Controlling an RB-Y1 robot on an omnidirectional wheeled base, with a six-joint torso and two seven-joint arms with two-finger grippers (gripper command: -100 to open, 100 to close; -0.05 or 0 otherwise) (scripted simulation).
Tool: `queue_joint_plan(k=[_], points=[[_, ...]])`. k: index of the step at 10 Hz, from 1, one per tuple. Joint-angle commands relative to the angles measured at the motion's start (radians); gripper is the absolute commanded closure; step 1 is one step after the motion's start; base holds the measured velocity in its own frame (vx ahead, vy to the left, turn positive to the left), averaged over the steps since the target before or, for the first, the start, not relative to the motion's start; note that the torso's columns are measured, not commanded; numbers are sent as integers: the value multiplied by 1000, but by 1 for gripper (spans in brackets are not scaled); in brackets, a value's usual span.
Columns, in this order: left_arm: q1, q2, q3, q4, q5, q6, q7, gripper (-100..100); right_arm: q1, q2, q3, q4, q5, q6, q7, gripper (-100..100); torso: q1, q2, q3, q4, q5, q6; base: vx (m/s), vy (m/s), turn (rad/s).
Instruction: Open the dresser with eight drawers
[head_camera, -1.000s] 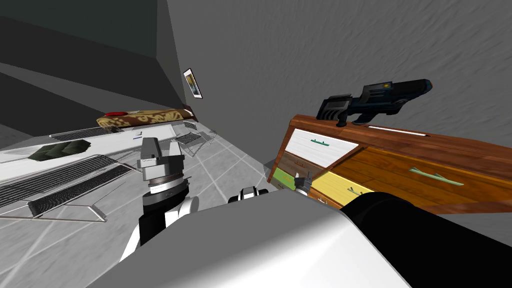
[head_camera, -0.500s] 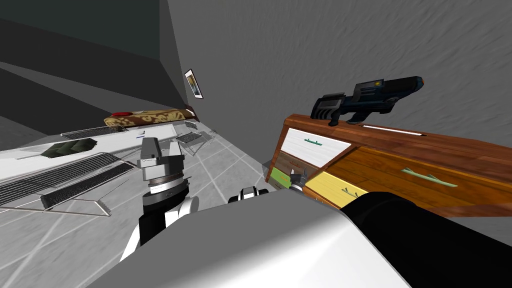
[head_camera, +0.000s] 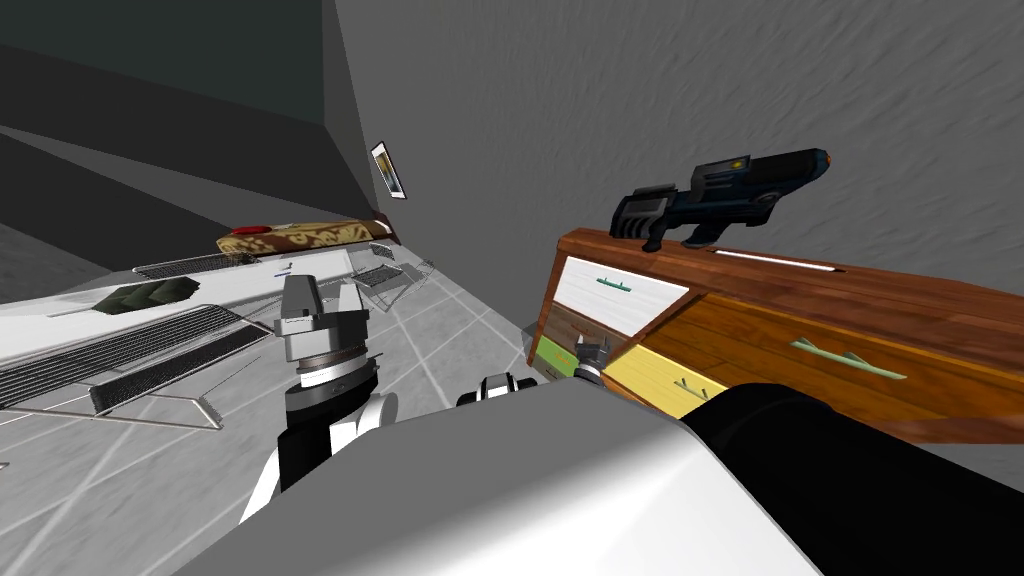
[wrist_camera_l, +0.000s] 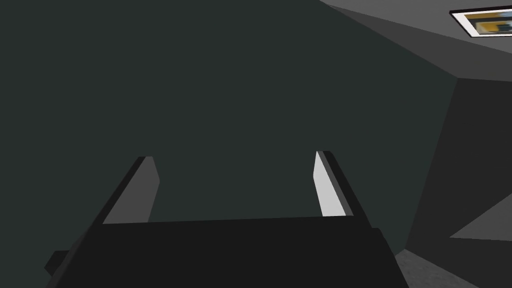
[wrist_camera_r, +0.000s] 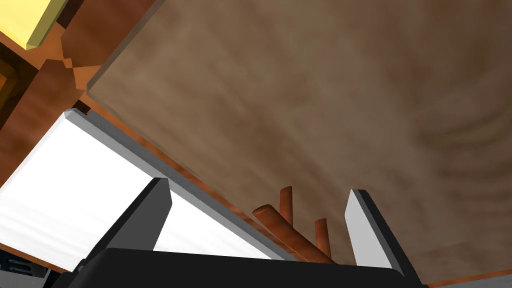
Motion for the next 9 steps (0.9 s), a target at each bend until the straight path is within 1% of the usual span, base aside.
queue_joint_plan(k=[1,2,3,4,5,6,7,8,9], points=[[0,0,0,0,0,0,0,0,-39,-14,-40,50,-13,-36,-25,100,0,3,2,1,0,0,-99,81,73],[0,0,0,0,0,0,0,0,-79,-27,-70,92,-26,-63,-49,100,2,7,5,2,-1,-2,-176,180,102],[-1,0,0,0,0,0,0,0,-79,-27,-79,115,-26,-72,-49,100,5,6,5,2,-1,-5,-136,158,57],[0,0,0,0,0,0,0,0,-118,-41,-119,146,-39,-107,-73,100,2,2,2,1,0,-3,-150,185,82],[0,0,0,0,0,0,0,0,-118,-41,-119,170,-39,-107,-73,100,2,1,0,2,1,-3,-125,142,26],[0,0,0,0,0,0,0,0,-152,-55,-159,199,-52,-143,-97,100,-2,-1,0,1,0,-2,-131,131,77],[0,0,0,0,0,0,0,0,-157,-55,-159,229,-52,-143,-97,100,-2,0,-1,2,1,-3,-97,91,51],[0,0,0,0,0,0,0,0,-195,-68,-198,261,-65,-179,-122,100,-3,-1,0,0,-1,-2,-96,111,73],[0,0,0,0,0,0,0,0,-197,-68,-198,287,-65,-179,-122,100,-1,-1,-1,2,1,-4,-82,98,51]])
